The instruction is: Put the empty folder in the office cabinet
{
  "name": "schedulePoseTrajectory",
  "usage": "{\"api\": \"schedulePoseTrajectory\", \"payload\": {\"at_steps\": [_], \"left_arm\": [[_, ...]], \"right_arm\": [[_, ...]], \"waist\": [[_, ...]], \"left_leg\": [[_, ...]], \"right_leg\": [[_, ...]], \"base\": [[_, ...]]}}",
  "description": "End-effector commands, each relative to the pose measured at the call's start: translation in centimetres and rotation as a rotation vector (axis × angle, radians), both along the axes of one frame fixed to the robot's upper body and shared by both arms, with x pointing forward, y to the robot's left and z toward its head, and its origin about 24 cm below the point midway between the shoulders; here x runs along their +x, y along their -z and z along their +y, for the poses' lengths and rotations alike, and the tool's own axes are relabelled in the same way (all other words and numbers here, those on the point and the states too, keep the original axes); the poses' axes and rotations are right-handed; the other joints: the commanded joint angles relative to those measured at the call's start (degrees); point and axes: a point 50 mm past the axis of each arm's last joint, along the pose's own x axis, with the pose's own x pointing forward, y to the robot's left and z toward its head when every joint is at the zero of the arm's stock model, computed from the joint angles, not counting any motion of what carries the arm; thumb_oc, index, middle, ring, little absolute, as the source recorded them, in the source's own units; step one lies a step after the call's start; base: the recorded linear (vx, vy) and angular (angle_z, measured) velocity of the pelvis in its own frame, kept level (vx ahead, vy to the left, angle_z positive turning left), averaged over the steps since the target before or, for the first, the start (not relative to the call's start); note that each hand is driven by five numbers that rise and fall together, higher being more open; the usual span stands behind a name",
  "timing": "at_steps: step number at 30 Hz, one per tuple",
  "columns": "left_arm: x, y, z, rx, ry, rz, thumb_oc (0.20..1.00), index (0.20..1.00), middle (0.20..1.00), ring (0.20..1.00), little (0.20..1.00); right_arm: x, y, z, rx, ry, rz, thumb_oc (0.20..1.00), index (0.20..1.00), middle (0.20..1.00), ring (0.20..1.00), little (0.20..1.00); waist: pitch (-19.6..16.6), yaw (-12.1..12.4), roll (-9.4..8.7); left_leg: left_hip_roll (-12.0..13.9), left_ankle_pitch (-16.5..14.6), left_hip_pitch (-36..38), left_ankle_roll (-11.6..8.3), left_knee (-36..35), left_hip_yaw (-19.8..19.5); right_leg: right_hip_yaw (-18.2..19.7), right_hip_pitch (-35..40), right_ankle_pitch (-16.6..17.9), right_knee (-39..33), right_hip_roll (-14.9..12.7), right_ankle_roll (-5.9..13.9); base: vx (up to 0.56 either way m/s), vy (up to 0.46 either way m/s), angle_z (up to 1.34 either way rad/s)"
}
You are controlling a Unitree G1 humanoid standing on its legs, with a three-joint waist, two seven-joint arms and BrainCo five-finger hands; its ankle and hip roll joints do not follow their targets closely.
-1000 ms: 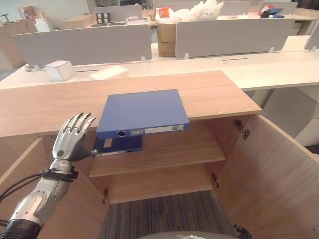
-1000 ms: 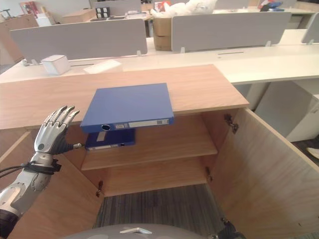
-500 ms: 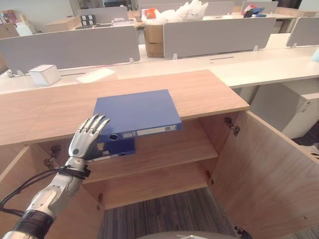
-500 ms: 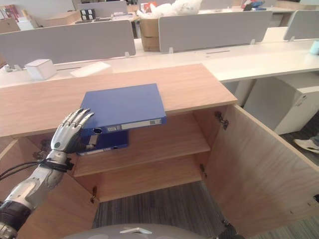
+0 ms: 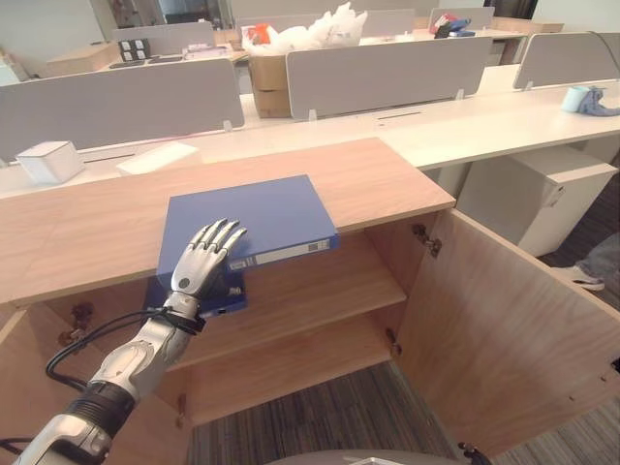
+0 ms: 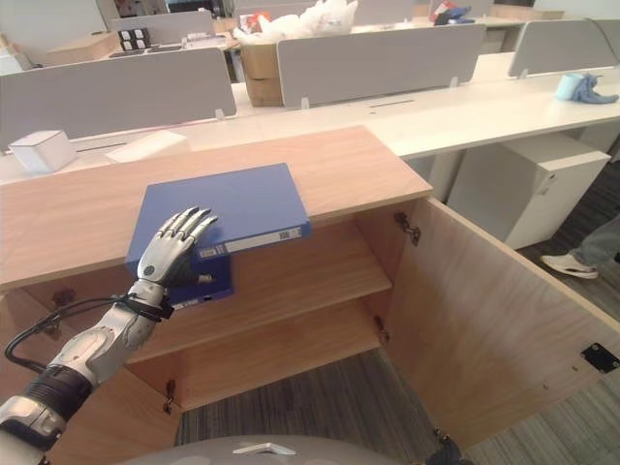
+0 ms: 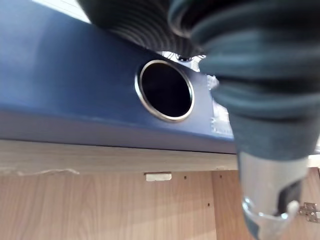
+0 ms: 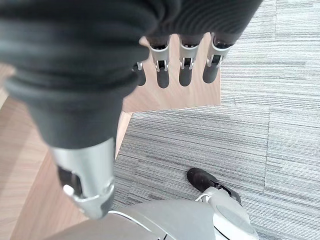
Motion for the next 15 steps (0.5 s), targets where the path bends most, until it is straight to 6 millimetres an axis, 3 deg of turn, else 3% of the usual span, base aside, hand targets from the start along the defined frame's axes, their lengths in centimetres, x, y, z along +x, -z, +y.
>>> {"api": "schedulePoseTrajectory", "payload": {"at_steps": [1,4,5,6,7,15], "left_arm": [[2.6,-2.1,1.0,0.076,-0.051,-0.102,1.0,1.0,1.0,1.0,1.0],[2.9,-1.8,1.4,0.09,-0.075,-0.09,1.0,1.0,1.0,1.0,1.0],[3.0,-1.9,1.6,0.094,-0.086,-0.091,0.881,0.881,0.881,0.881,0.881],[3.2,-2.1,1.9,0.096,-0.102,-0.101,0.573,0.573,0.573,0.573,0.573],[3.3,-2.2,2.0,0.1,-0.107,-0.103,0.2,0.2,0.2,0.2,0.2],[2.8,-1.8,3.0,0.134,-0.124,-0.082,0.2,0.2,0.2,0.2,0.2]], "right_arm": [[3.3,-0.5,-0.1,-0.014,-0.005,-0.098,1.0,1.0,1.0,1.0,1.0],[3.4,-0.6,-0.2,-0.017,-0.006,-0.1,1.0,1.0,1.0,1.0,1.0],[3.4,-0.6,-0.2,-0.019,-0.005,-0.101,1.0,1.0,1.0,1.0,1.0],[3.3,-0.5,-0.3,-0.025,-0.002,-0.096,1.0,1.0,1.0,1.0,1.0],[3.4,-0.6,-0.3,-0.025,-0.003,-0.098,1.0,1.0,1.0,1.0,1.0],[3.5,-0.6,-0.3,-0.021,-0.003,-0.106,1.0,1.0,1.0,1.0,1.0]], "waist": [[0.86,-0.42,-0.75],[0.81,-0.56,-0.73],[0.78,-0.57,-0.73],[0.72,-0.55,-0.72],[0.73,-0.53,-0.72],[0.65,-0.18,-0.73]], "left_leg": [[1.17,-5.25,1.83,-1.54,0.07,-3.24],[1.17,-5.25,1.89,-1.53,0.07,-3.18],[1.13,-5.24,1.94,-1.53,0.07,-3.1],[1.08,-5.23,1.99,-1.57,0.07,-3.1],[1.08,-5.2,1.97,-1.59,0.07,-3.13],[1.08,-5.25,1.94,-1.61,0.07,-3.32]], "right_leg": [[-0.96,-1.3,1.07,0.81,-2.94,2.69],[-0.87,-1.33,1.11,0.84,-2.89,2.72],[-0.86,-1.31,1.11,0.87,-2.88,2.72],[-0.82,-1.26,1.1,0.87,-2.85,2.71],[-0.89,-1.22,1.12,0.88,-2.84,2.73],[-1.23,-0.96,1.01,0.84,-2.9,2.75]], "base": [[0.0,0.0,0.0],[0.0,0.0,0.0],[0.0,0.0,-0.04],[0.0,0.0,-0.04],[0.0,0.0,0.0],[0.0,0.0,0.0]]}}
